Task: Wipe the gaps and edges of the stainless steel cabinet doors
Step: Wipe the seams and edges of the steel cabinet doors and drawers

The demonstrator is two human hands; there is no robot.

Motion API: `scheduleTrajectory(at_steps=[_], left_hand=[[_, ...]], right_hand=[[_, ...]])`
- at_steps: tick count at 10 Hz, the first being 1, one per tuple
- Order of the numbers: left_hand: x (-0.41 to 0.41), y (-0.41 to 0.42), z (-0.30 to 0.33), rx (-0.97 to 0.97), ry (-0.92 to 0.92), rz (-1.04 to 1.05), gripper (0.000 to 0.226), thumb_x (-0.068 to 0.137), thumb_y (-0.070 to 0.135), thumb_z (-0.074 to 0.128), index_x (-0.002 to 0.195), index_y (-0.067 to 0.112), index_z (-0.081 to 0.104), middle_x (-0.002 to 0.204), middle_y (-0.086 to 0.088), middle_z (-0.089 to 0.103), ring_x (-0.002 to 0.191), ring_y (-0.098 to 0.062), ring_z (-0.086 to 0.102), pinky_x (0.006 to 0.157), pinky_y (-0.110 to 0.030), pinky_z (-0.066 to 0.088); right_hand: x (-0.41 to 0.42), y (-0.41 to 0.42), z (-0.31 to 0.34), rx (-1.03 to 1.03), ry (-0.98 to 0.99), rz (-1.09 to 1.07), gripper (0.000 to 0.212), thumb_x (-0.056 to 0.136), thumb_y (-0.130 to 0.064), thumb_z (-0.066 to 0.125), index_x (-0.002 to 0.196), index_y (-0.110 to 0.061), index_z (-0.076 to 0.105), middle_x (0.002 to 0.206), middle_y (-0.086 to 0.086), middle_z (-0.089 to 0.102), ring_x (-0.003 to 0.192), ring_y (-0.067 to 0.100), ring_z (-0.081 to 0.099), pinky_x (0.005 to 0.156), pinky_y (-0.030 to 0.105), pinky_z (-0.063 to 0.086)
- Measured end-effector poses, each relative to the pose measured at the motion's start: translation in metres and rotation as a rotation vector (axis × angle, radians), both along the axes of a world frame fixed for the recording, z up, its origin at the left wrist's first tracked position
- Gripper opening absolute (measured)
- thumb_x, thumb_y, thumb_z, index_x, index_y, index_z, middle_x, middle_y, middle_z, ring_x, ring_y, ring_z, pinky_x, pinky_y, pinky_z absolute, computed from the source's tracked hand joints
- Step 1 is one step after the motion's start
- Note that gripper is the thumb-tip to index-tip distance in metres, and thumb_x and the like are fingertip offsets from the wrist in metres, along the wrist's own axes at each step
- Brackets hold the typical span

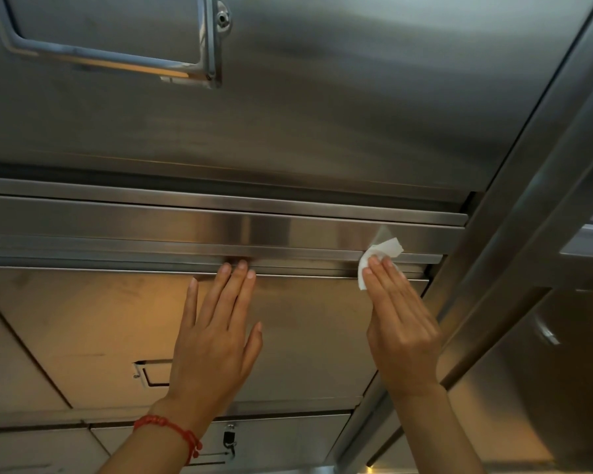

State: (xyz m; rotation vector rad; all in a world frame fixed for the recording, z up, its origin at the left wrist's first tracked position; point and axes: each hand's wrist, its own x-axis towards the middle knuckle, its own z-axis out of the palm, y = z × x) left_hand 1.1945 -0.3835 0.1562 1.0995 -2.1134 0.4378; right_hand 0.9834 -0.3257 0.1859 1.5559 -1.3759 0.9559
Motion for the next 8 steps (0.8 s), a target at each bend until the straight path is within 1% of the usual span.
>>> scheduleTrajectory(at_steps=[1,2,4,5,6,7,8], left_hand=[[0.000,0.000,0.000,0.003,0.003,-0.002,0.057,0.089,0.029,0.036,0.138,0.002,0.032,0.144,-0.016,0.038,0.135,-0.027,0.028,0.110,-0.051,0.018],[0.000,0.000,0.000,0.015,0.003,0.001,0.057,0.089,0.029,0.036,0.139,0.003,0.030,0.145,-0.016,0.036,0.136,-0.027,0.027,0.111,-0.051,0.017],[0.000,0.000,0.001,0.022,-0.001,0.005,0.057,0.089,0.029,0.035,0.139,0.002,0.031,0.143,-0.017,0.039,0.135,-0.027,0.027,0.110,-0.052,0.018],[-0.001,0.001,0.001,0.019,-0.002,0.004,0.057,0.088,0.029,0.036,0.138,0.002,0.031,0.144,-0.017,0.038,0.135,-0.027,0.027,0.109,-0.052,0.019],[-0.001,0.001,0.001,0.015,0.000,0.001,0.057,0.089,0.028,0.036,0.138,0.000,0.036,0.143,-0.018,0.040,0.135,-0.028,0.029,0.109,-0.052,0.020],[-0.001,0.002,0.001,0.018,0.001,0.003,0.057,0.088,0.028,0.037,0.136,-0.002,0.040,0.143,-0.018,0.041,0.135,-0.027,0.029,0.110,-0.051,0.018],[-0.001,0.001,0.001,0.018,-0.001,0.002,0.057,0.088,0.028,0.037,0.137,-0.001,0.038,0.143,-0.018,0.040,0.135,-0.028,0.029,0.109,-0.052,0.019]], right_hand=[[0.007,-0.003,-0.002,-0.003,-0.012,0.001,0.024,0.087,0.004,0.058,0.109,0.006,0.066,0.117,0.020,0.062,0.112,0.030,0.059,0.091,0.045,0.052],[0.006,-0.002,-0.002,0.022,0.021,0.018,0.025,0.085,0.005,0.061,0.109,0.005,0.067,0.118,0.018,0.062,0.113,0.028,0.058,0.093,0.044,0.050],[-0.012,0.005,0.001,0.002,-0.017,-0.053,0.035,0.073,0.014,0.072,0.107,0.006,0.067,0.115,0.021,0.063,0.110,0.033,0.059,0.089,0.048,0.051],[-0.007,0.002,0.000,-0.015,-0.018,-0.053,0.026,0.082,0.011,0.063,0.108,0.007,0.067,0.116,0.021,0.063,0.110,0.033,0.060,0.092,0.048,0.049],[-0.004,0.001,-0.001,0.015,0.017,-0.020,0.023,0.089,0.002,0.054,0.109,0.006,0.067,0.116,0.020,0.063,0.111,0.031,0.059,0.094,0.046,0.047],[-0.015,0.005,-0.001,0.018,0.010,-0.039,0.025,0.088,0.001,0.055,0.109,0.005,0.067,0.117,0.020,0.063,0.112,0.030,0.059,0.095,0.044,0.048],[-0.021,0.008,-0.002,-0.019,-0.029,-0.085,0.024,0.087,0.002,0.057,0.109,0.005,0.067,0.117,0.019,0.063,0.110,0.031,0.061,0.094,0.042,0.049]])
